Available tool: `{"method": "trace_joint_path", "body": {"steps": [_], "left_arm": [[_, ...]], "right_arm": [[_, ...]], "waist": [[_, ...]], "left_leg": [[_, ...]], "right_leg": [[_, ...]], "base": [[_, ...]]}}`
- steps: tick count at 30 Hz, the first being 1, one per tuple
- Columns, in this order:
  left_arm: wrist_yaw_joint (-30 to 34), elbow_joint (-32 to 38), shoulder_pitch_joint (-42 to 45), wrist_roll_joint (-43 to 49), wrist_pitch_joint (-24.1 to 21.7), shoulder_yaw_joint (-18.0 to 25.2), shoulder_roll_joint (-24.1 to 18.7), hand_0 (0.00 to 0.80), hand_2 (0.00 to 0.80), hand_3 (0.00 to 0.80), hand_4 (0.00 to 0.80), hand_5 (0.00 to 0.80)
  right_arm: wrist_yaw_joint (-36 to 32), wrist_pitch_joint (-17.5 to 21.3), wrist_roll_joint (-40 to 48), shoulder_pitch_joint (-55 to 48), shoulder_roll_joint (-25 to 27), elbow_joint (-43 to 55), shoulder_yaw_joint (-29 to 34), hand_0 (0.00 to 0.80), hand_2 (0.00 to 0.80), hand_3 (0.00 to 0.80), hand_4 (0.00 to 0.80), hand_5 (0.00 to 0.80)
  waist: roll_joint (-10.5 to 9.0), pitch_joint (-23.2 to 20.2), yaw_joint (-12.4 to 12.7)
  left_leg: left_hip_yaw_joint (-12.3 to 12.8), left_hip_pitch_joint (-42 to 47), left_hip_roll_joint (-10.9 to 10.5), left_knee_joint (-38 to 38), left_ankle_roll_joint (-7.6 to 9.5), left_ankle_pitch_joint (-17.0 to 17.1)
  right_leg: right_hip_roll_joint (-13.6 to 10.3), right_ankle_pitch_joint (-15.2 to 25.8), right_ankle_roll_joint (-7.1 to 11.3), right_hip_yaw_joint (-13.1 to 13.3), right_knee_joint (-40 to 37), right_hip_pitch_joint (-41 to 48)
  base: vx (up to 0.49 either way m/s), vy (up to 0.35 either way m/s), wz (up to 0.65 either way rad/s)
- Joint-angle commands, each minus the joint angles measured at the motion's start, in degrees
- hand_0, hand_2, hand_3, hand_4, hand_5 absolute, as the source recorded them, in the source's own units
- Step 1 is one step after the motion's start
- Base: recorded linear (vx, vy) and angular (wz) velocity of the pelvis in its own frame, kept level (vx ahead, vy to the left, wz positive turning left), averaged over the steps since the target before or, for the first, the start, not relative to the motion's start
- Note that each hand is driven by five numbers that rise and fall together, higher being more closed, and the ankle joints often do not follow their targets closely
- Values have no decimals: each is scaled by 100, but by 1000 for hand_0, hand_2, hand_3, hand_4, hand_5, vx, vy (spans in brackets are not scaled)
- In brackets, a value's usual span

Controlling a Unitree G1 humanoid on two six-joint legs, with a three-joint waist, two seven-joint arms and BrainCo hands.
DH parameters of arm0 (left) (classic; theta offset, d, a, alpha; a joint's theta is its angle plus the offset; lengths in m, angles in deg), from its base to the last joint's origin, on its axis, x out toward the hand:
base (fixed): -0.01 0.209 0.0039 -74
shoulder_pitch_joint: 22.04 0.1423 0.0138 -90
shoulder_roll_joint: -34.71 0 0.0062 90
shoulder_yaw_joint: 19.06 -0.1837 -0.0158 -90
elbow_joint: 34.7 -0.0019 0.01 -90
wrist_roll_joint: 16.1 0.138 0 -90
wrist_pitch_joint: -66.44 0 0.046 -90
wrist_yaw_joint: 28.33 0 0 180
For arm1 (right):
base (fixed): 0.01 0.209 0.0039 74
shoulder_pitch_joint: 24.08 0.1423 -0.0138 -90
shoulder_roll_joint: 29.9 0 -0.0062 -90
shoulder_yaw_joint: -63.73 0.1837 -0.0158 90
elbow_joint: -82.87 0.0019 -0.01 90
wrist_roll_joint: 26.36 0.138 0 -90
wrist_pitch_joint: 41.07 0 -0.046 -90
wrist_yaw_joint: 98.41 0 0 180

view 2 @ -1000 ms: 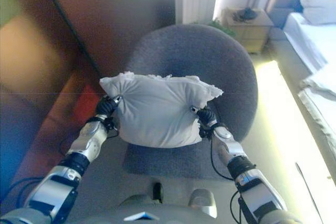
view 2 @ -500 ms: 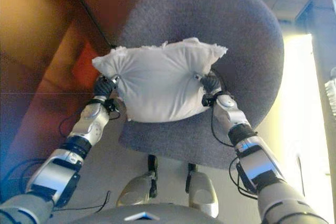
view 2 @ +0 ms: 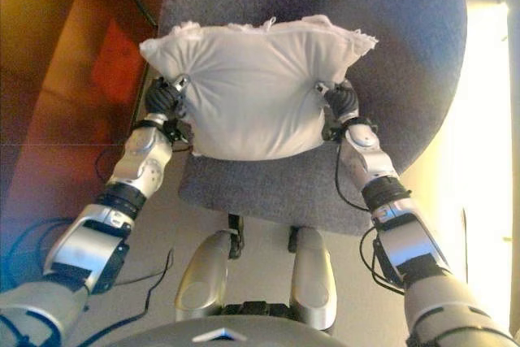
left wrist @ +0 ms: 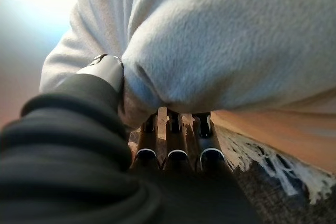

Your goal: Pick up the cushion and take it to the sofa

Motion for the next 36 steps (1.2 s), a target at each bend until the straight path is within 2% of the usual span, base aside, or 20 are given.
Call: {"method": "trace_joint_path", "body": {"steps": [1, 7, 11, 17, 21, 22, 30, 31, 32, 33, 34, 35, 36], "left_arm": [[176, 322, -721, -34, -72, -106, 121, 800, 800, 800, 800, 800], [-20, 414, -1065, -186, 130, -199, 352, 800, 800, 800, 800, 800], [-441, 437, -1076, -61, 143, -154, 487, 800, 800, 800, 800, 800], [-1029, 127, -1143, -59, 189, -58, 263, 800, 800, 800, 800, 800], [-1290, -183, -1189, -169, 191, -25, 174, 800, 800, 800, 800, 800], [-1365, -241, -1175, -146, 163, -16, 184, 800, 800, 800, 800, 800], [-1373, -428, -1070, -272, 19, -25, 155, 800, 800, 800, 800, 800], [-1326, -443, -1065, -303, 9, -22, 148, 800, 800, 800, 800, 800], [-1278, -466, -1073, -304, 22, -26, 141, 800, 800, 800, 800, 800], [-1248, -495, -1092, -310, 62, -41, 124, 800, 800, 800, 800, 800], [-1255, -521, -1110, -313, 95, -54, 124, 800, 800, 800, 800, 800], [-1255, -543, -1128, -329, 122, -71, 111, 678, 678, 678, 678, 678], [-1252, -567, -1142, -370, 156, -89, 85, 188, 188, 188, 188, 188]], "right_arm": [[-69, 358, -107, 609, 167, 498, 259, 800, 800, 800, 800, 800], [-138, 414, -93, 999, 250, 246, 267, 800, 800, 800, 800, 800], [-192, 429, -257, 1159, 144, 131, 233, 800, 800, 800, 800, 800], [-377, 97, -416, 1605, 163, -157, -55, 800, 800, 800, 800, 800], [-514, 32, -521, 1951, 57, -548, -310, 800, 800, 800, 800, 800], [-524, 37, -568, 2027, 14, -636, -345, 800, 800, 800, 800, 800], [-405, -68, -955, 2536, -211, -1156, -684, 800, 800, 800, 800, 800], [-358, -115, -945, 2583, -237, -1216, -695, 653, 653, 653, 653, 653], [-307, -162, -935, 2627, -275, -1309, -706, 50, 50, 50, 50, 50], [-230, -196, -937, 2666, -287, -1418, -711, 0, 0, 0, 0, 0], [-151, -182, -930, 2695, -295, -1517, -717, 0, 0, 0, 0, 0], [-27, -199, -934, 2702, -308, -1566, -710, 0, 0, 0, 0, 0], [211, -243, -959, 2701, -306, -1623, -691, 0, 0, 0, 0, 0]], "waist": [[-26, -268, -127], [-7, -201, -154], [-21, -172, -96], [-18, -130, 48], [30, -73, 209], [49, -63, 250], [170, 78, 490], [173, 87, 510], [176, 97, 531], [183, 107, 548], [184, 109, 559], [185, 116, 565], [186, 120, 571]], "left_leg": [[-163, -250, -132, 738, 10, -492], [-168, -292, -130, 732, -14, -437], [-226, -197, -125, 639, -51, -377], [-362, -325, -147, 689, -103, -315], [-487, -569, -235, 811, -88, -299], [-530, -578, -247, 890, -113, -454], [-609, -835, -347, 908, -127, -326], [-616, -844, -347, 914, -134, -322], [-620, -841, -345, 909, -136, -316], [-619, -836, -337, 905, -138, -310], [-621, -831, -333, 898, -138, -308], [-624, -823, -331, 890, -139, -307], [-623, -817, -322, 889, -138, -307]], "right_leg": [[-66, 140, 27, 141, -91, 130], [-23, 121, 24, 169, -26, 79], [-24, 142, 54, 134, -107, 197], [-81, 135, 51, 36, -89, 174], [-141, 98, 26, -45, 85, -31], [-138, -62, 59, -26, 200, -50], [-165, -84, 53, -82, 424, -344], [-166, -91, 53, -85, 439, -351], [-164, -96, 54, -87, 449, -351], [-161, -104, 54, -86, 472, -356], [-158, -111, 53, -86, 478, -355], [-155, -118, 59, -88, 488, -355], [-153, -128, 63, -87, 502, -356]], "base": [[0, 0, 0], [14, 0, -3], [36, -25, -3], [5, -7, 1], [-6, -5, 7], [35, -2, 22], [-11, 31, 30], [18, 27, 17], [23, 18, 4], [0, 0, 0], [0, 0, 0], [0, 0, 0], [25, 18, -4]]}}
